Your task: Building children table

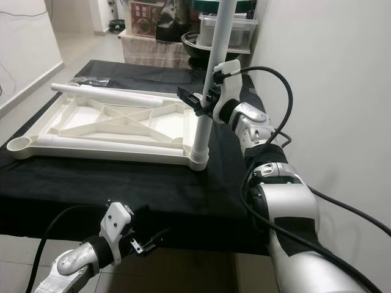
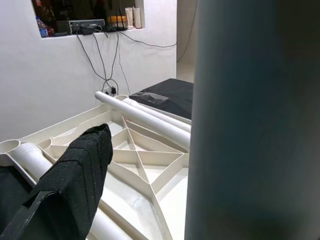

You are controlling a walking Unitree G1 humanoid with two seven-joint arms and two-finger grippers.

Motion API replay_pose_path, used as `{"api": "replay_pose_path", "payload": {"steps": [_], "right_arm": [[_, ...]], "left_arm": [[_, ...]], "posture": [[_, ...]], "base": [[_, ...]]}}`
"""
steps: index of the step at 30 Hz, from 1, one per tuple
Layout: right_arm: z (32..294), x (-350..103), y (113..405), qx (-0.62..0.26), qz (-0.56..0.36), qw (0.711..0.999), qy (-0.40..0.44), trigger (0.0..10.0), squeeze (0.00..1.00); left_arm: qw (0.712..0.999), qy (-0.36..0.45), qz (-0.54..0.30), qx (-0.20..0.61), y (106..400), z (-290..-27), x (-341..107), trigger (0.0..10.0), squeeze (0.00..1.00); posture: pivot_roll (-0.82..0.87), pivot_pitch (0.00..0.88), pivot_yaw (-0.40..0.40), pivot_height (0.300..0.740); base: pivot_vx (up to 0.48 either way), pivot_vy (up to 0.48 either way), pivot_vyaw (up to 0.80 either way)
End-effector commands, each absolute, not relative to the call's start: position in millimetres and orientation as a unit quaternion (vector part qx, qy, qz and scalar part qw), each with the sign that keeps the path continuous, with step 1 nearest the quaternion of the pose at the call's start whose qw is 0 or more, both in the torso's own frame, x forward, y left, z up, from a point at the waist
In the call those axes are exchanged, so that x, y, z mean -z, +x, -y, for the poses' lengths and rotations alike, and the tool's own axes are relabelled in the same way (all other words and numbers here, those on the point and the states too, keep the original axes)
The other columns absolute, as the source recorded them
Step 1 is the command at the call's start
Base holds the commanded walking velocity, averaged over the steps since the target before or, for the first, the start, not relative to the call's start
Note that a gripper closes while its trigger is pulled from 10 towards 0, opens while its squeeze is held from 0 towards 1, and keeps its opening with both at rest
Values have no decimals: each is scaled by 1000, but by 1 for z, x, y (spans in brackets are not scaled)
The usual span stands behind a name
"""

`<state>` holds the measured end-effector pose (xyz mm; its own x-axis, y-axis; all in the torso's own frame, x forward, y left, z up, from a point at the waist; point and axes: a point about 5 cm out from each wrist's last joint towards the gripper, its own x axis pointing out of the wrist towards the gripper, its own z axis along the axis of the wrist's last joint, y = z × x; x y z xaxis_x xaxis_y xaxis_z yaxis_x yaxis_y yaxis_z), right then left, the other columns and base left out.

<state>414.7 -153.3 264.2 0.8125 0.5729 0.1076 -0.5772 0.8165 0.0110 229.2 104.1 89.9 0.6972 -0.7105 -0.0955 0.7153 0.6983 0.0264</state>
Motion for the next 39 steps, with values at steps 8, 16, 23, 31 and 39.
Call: {"api": "replay_pose_path", "payload": {"steps": [8,16,23,31,39], "right_arm": [[156,-266,415,-298,54,953,0,0,0],[158,-266,415,-295,55,954,-4,0,0],[158,-263,416,-288,50,956,-10,0,0],[151,-247,416,-277,22,960,-4,0,0],[143,-217,415,-237,-24,971,15,0,0]], "left_arm": [[918,32,-33,393,227,-102,-92,10000,0],[918,31,-33,393,226,-102,-92,10000,0],[918,31,-34,395,226,-101,-91,10000,0],[918,30,-35,394,226,-100,-91,10000,0],[919,29,-35,392,225,-100,-90,10000,0]], "posture": [[40,0,-116,740],[38,0,-114,740],[36,0,-113,740],[33,0,-114,740],[30,0,-115,740]], "base": [[0,0,0],[0,0,0],[0,0,0],[0,0,0],[0,0,0]]}}
